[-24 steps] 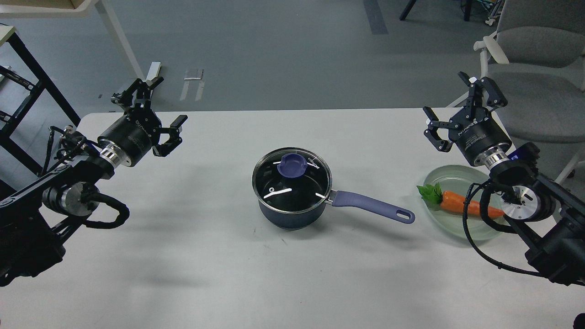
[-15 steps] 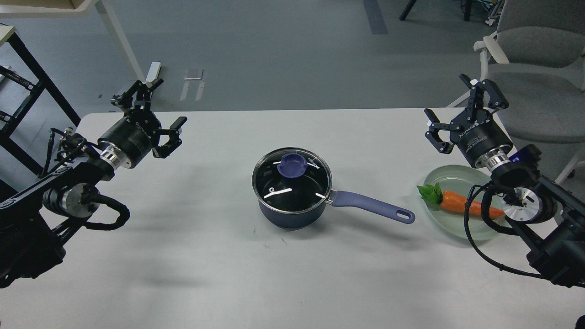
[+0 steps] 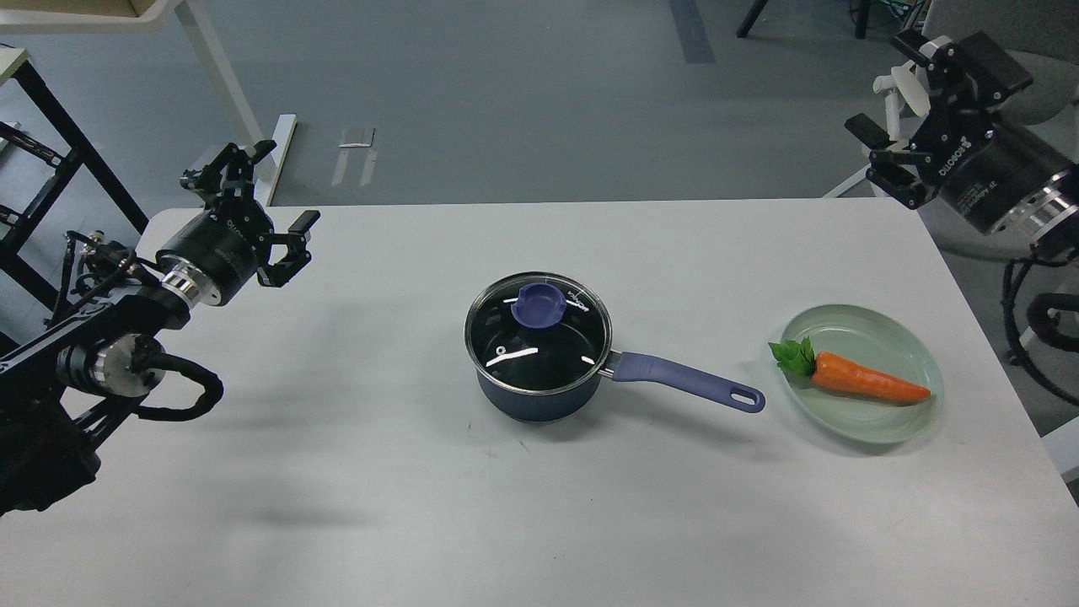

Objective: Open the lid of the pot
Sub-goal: 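Raise the right gripper and swing it toward the saucepan handle, then lower the right gripper onto the lavender saucepan handle and grasp it, then move the left gripper over the saucepan toward the blue lid knob, then grasp the blue knob of the glass lid with the left gripper, then lift the glass lid off the saucepan and carry it toward the left arm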

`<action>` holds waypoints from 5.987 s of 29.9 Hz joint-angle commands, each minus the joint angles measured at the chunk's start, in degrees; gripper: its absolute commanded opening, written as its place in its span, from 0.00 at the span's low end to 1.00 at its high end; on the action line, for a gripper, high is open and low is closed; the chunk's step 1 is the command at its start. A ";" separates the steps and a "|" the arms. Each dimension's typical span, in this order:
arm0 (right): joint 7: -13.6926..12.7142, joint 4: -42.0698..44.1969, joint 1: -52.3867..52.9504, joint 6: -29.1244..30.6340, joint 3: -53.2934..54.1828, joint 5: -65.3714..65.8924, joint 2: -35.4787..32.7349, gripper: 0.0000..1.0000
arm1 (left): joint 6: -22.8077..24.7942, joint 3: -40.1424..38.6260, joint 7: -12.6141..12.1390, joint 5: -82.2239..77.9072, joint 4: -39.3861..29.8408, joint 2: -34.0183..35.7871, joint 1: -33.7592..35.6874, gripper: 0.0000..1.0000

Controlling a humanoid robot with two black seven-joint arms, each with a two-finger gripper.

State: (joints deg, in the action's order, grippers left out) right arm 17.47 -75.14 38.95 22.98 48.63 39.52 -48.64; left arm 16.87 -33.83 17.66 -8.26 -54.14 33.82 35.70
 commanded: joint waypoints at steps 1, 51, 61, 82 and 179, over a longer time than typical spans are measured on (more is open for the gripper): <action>0.46 -3.69 6.99 2.77 -5.36 13.80 -0.94 1.00 | 0.10 0.26 0.00 0.00 -0.26 -0.16 0.07 0.99; 10.53 -4.93 21.52 -0.39 -44.94 74.39 6.97 0.82 | -1.66 0.08 0.88 0.00 -2.46 0.37 0.60 0.99; 10.53 -4.05 20.81 -0.57 -44.85 74.39 7.68 0.64 | -1.75 0.26 0.88 -0.09 -3.69 0.46 0.60 0.99; 10.53 -2.38 20.46 -0.57 -44.85 74.39 8.82 0.35 | -0.87 0.52 1.06 -20.63 -5.88 0.28 3.05 0.99; 10.53 -2.38 20.11 -0.66 -44.24 74.30 8.47 0.35 | -36.02 38.48 10.34 -106.00 -14.41 19.96 20.29 0.32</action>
State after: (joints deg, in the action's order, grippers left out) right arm 28.00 -77.51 59.05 22.32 4.41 113.82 -40.04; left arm -16.15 1.95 28.01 -114.97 -68.54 50.30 57.74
